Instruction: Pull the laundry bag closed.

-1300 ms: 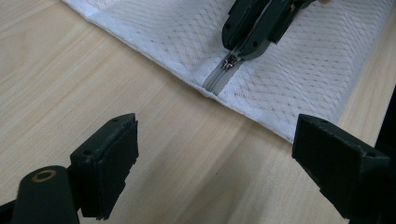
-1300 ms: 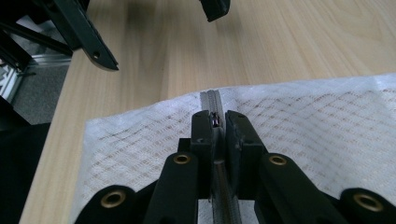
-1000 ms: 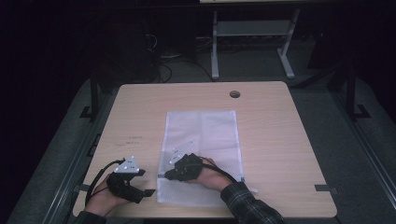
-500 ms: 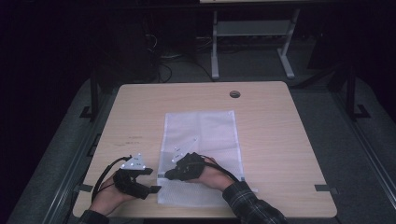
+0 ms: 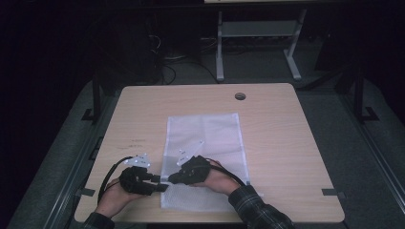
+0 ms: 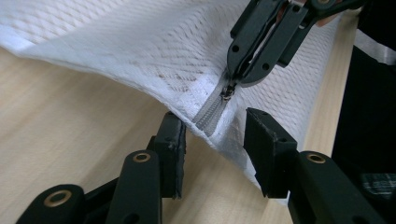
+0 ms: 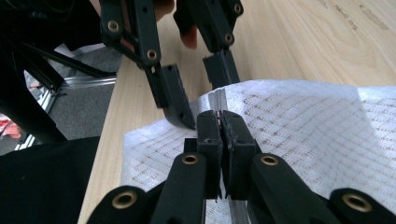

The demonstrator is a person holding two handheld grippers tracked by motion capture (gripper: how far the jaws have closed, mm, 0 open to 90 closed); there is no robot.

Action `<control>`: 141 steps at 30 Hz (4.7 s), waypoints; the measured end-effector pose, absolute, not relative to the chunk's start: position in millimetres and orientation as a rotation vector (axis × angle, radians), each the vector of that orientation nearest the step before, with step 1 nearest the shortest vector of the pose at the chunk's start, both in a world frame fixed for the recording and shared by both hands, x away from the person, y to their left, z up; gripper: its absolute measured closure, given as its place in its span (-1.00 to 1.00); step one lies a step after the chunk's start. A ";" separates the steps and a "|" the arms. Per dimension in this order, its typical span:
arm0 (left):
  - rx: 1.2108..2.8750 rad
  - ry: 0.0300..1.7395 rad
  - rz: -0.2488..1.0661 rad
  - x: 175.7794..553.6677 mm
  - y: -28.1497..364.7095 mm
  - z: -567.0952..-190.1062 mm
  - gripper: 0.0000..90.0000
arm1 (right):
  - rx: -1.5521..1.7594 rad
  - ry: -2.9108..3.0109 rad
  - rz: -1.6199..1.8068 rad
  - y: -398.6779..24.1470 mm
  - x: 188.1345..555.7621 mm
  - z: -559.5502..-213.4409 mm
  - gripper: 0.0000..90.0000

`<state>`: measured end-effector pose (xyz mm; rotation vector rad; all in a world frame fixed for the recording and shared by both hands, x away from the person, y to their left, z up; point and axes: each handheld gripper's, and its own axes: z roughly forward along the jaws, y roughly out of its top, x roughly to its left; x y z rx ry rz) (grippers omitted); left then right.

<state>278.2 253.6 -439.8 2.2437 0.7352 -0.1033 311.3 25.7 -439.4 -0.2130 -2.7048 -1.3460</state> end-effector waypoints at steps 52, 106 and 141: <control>2.256 0.809 -0.149 279.2 258.7 -433.3 0.93 | -0.234 -2.750 -1.292 1.5 310.1 -439.2 0.93; 2.264 0.828 -0.139 278.6 261.8 -431.6 0.94 | -0.298 -2.778 -1.251 -40.5 307.4 -441.4 0.93; 2.261 0.858 -0.124 278.6 269.0 -431.5 0.94 | -0.385 -2.797 -1.227 -77.1 305.2 -443.9 0.93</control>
